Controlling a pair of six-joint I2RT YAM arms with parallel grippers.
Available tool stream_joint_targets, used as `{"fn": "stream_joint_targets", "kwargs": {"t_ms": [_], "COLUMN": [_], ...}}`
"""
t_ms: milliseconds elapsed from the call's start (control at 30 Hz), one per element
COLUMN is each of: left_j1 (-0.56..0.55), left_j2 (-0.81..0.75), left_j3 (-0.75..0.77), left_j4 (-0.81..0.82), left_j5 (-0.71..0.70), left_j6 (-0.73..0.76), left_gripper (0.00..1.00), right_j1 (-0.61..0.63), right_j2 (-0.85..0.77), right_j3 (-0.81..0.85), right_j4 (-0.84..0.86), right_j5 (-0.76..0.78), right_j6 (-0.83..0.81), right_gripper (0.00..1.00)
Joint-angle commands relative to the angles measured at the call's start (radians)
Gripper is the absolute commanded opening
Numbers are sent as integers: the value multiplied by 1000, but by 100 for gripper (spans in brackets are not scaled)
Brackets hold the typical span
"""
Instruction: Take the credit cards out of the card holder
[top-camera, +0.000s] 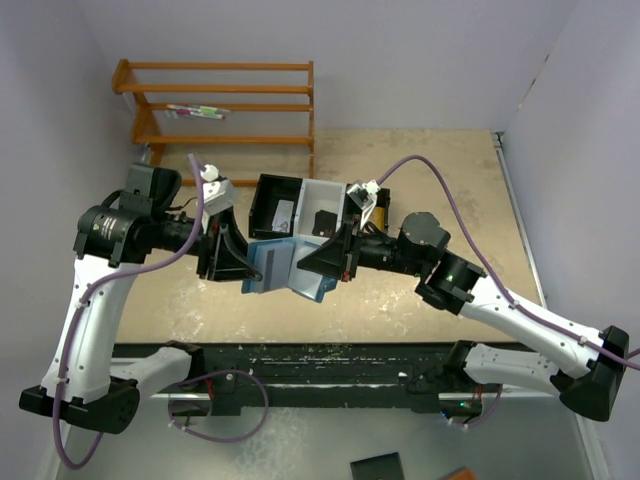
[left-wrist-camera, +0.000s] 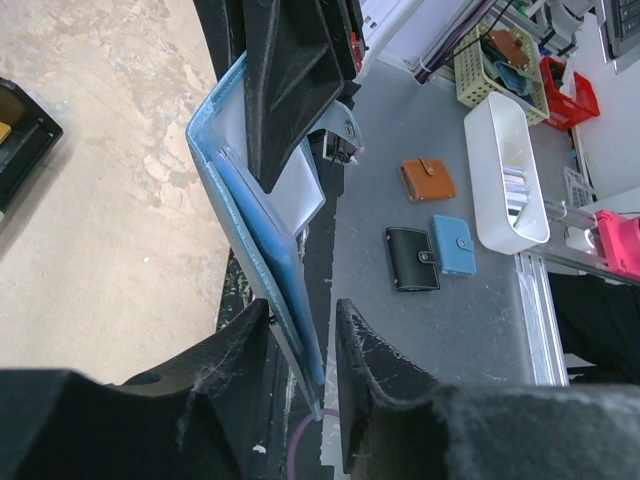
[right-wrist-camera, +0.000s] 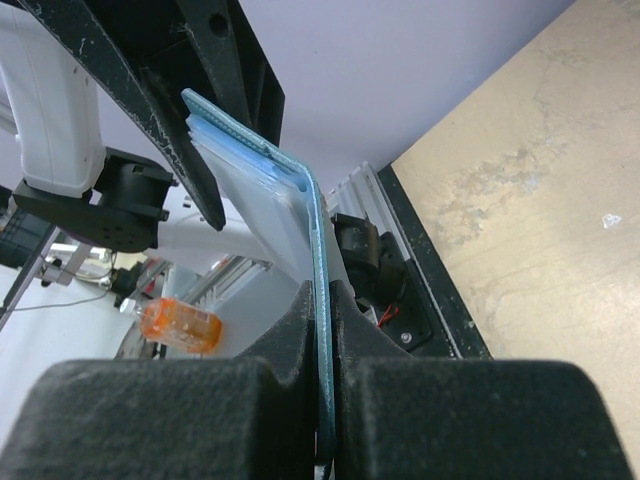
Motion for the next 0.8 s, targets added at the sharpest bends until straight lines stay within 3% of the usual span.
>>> {"fn": "stream_joint_targets", "kwargs": {"t_ms": [0, 133, 300, 467, 633, 767], "left_j1": [2, 2, 2, 2, 2, 2], "left_j2": [-4, -2, -31, -29, -40, -63], "left_j3": [6, 4, -28, -34, -50, -90], "left_j4": [-33, -56, 62, 65, 114, 243], "left_j5": [48, 41, 17, 31, 5, -140], "left_j6": [62, 85, -12, -20, -65, -168], "left_gripper": [34, 30, 25, 17, 16, 22], "right_j1": [1, 0, 1, 0, 1, 1], "right_j2": [-21, -25, -21, -24, -17, -12], "right_j3": [38, 35, 35, 28, 29, 29], "right_j4": [42, 43, 53, 67, 83, 96], "right_j5": [-2, -1, -14, -23, -37, -45], "right_j6": [-8, -7, -3, 2, 6, 7], "right_gripper": [0, 0, 0, 0, 0, 0]}}
